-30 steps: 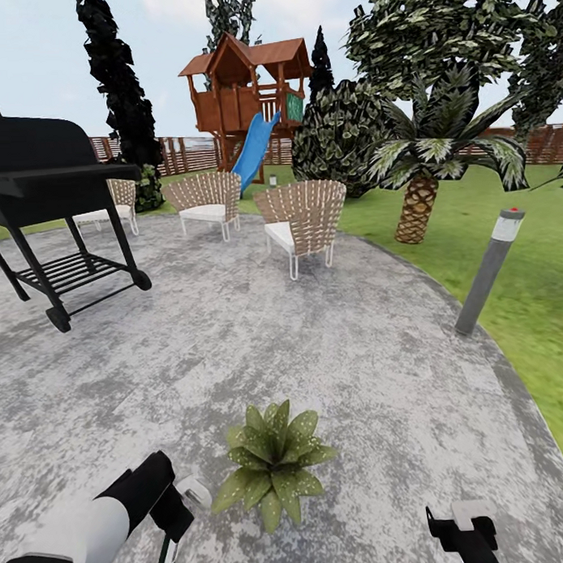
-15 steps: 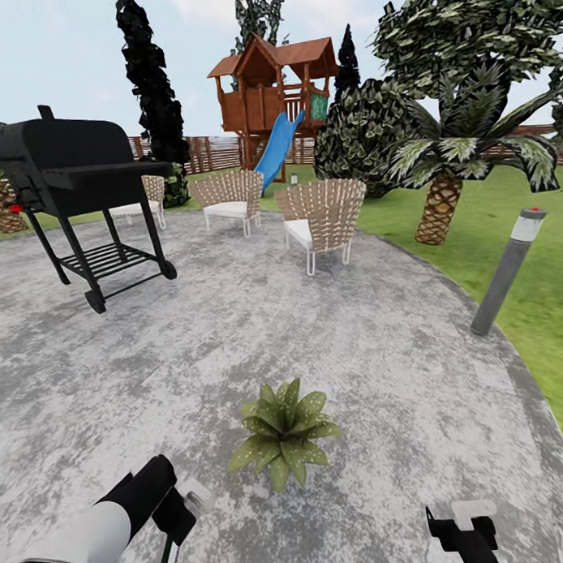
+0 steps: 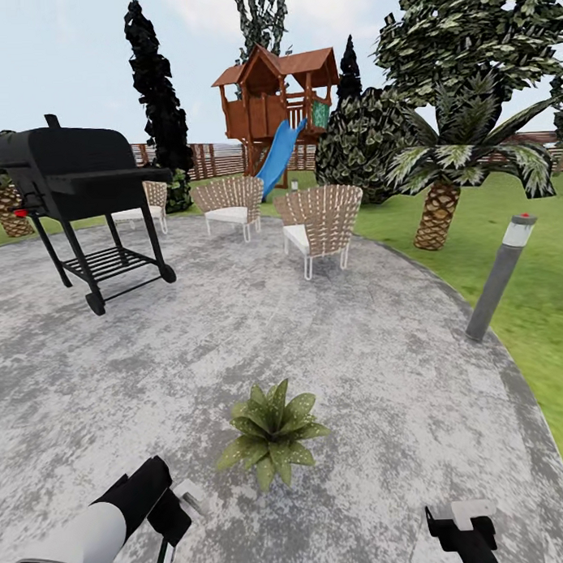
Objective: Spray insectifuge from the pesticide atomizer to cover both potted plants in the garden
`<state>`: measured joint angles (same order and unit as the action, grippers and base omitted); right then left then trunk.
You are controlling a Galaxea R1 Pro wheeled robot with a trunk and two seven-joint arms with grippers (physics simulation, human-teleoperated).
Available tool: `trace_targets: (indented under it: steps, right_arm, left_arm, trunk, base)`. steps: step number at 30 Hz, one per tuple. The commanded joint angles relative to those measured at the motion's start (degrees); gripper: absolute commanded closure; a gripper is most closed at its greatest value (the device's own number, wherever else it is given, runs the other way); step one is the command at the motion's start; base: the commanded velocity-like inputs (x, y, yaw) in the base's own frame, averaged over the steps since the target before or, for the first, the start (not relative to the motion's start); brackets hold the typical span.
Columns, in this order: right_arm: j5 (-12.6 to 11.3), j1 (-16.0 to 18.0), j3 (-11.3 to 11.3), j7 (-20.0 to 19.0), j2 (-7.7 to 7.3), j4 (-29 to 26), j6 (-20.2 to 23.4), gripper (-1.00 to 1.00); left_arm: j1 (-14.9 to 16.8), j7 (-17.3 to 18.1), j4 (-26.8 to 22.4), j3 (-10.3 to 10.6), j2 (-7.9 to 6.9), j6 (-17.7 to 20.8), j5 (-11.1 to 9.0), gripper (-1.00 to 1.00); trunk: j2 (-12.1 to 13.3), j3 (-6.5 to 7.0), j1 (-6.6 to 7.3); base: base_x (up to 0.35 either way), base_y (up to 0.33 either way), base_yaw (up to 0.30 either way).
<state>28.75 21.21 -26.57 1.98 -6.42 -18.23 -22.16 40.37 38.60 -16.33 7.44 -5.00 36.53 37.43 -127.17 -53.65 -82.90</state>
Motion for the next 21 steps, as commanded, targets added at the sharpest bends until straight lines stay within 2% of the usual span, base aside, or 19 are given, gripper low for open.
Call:
trace_targets:
  steps: [1, 3, 4, 5, 9, 15, 18, 20, 21]
  right_arm:
    - [0.6, 0.1, -0.3, 0.2, 0.01, 0.1, -0.3, -1.00]
    - [0.7, 0.1, -0.3, 0.2, 0.01, 0.1, -0.3, -1.00]
    - [0.7, 0.1, -0.3, 0.2, 0.02, 0.1, -0.2, -1.00]
    - [0.7, 0.1, -0.3, 0.1, 0.06, 0.1, -0.2, -1.00]
    - [0.7, 0.1, -0.3, 0.1, 0.04, 0.1, -0.2, -1.00]
    - [0.8, 0.1, 0.2, -0.4, 0.75, 0.1, -0.1, -1.00]
    - [1.0, 0.1, 4.8, -3.6, 0.92, -0.6, -0.1, -1.00]
    - [1.0, 0.1, 9.4, -9.4, 0.96, -4.2, 0.0, -1.00]
    - [1.0, 0.1, 10.3, -11.6, 0.96, -5.9, 0.1, -1.00]
  left_arm:
    - [-0.1, 0.4, 0.1, 0.3, -0.48, -1.5, 0.1, 1.00]
    - [-0.1, 0.4, 0.3, 0.2, -1.54, -5.1, -1.0, 1.00]
    - [-0.1, 0.4, 0.4, -0.5, -2.82, -7.8, -5.0, 1.00]
    - [-0.3, 0.4, 0.4, -0.7, -3.27, -8.2, -6.0, 1.00]
    - [-0.9, 0.4, 0.1, -0.8, -3.61, -8.7, -6.7, 1.00]
    - [-0.9, 0.4, -0.3, -0.9, -3.98, -11.4, -6.9, 1.00]
    - [-0.9, 0.5, -0.4, -0.9, -3.97, -14.2, -6.9, 1.00]
    - [-0.9, 1.0, -0.4, -0.9, -4.01, -17.9, -6.9, 1.00]
    - [-0.9, 1.1, -0.4, -0.9, -4.03, -19.0, -6.8, 1.00]
  trunk:
    - [0.0, -0.05, 0.01]
    - [0.0, -0.05, 0.01]
    - [0.0, -0.05, 0.01]
    - [0.0, -0.05, 0.01]
    - [0.0, -0.05, 0.01]
    - [0.0, -0.05, 0.01]
    - [0.0, -0.05, 0.01]
    - [0.0, -0.05, 0.01]
    - [0.0, -0.05, 0.01]
  base:
    - [0.000, 0.000, 0.000]
    - [0.000, 0.000, 0.000]
    - [0.000, 0.000, 0.000]
    - [0.000, 0.000, 0.000]
    - [-0.096, 0.085, 0.000]
    - [-0.192, 0.170, 0.000]
    - [-0.028, 0.025, 0.000]
    - [-0.007, 0.006, 0.000]
    - [-0.003, 0.002, 0.000]
